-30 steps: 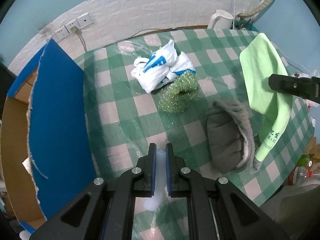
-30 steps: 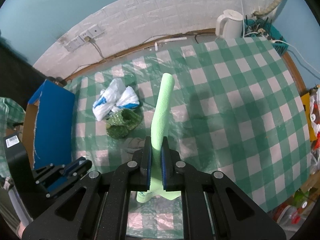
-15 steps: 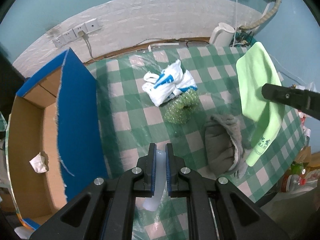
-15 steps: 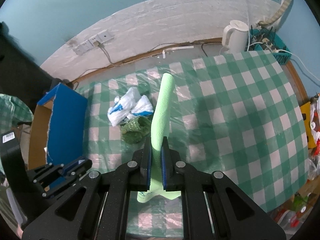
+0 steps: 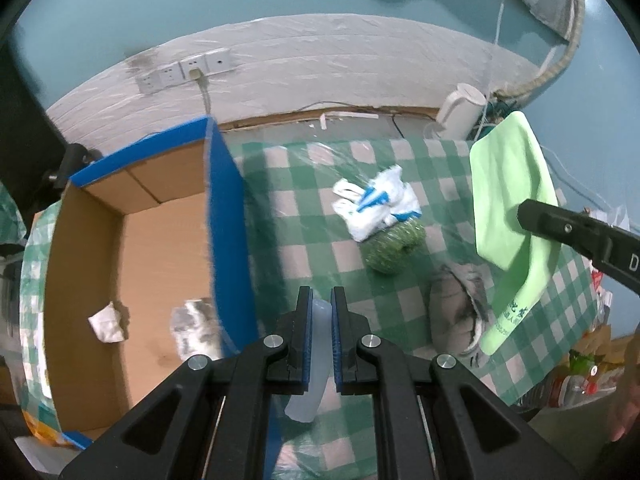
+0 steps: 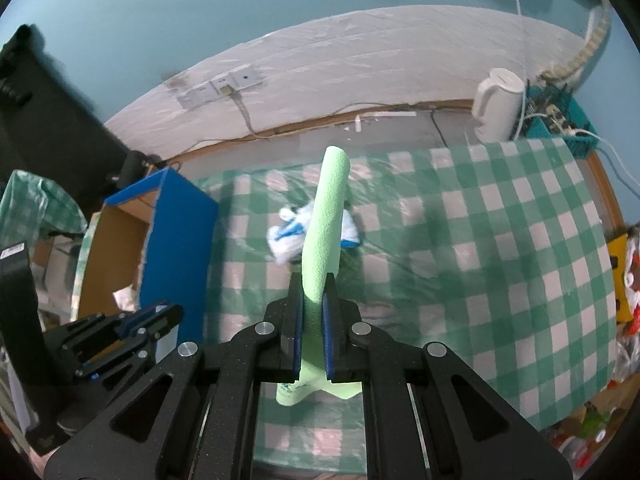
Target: Organize soft objects
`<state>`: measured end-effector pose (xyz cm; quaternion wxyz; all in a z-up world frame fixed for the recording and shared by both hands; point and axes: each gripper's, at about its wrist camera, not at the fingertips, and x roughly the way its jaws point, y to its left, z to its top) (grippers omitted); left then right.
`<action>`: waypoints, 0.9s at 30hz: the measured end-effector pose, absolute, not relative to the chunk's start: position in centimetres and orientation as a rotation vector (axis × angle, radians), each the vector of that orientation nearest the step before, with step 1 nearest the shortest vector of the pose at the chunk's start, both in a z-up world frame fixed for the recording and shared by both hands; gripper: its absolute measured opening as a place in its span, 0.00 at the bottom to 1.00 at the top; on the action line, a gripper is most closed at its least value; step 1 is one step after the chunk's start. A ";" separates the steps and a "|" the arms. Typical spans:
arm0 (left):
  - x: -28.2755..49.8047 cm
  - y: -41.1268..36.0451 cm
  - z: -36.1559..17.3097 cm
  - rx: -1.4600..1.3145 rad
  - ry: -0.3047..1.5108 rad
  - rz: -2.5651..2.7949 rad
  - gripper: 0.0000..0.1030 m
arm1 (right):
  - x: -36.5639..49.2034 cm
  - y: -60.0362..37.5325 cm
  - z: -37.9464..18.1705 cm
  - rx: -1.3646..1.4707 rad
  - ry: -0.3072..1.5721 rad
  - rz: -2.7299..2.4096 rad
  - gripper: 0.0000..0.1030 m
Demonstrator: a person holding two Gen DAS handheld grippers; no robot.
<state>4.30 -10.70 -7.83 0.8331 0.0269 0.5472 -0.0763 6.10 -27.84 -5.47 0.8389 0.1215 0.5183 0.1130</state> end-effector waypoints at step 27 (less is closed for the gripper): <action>2.7 1.4 -4.6 -0.088 1.083 -0.019 0.08 | 7.0 -14.3 -0.7 0.130 1.052 0.423 0.08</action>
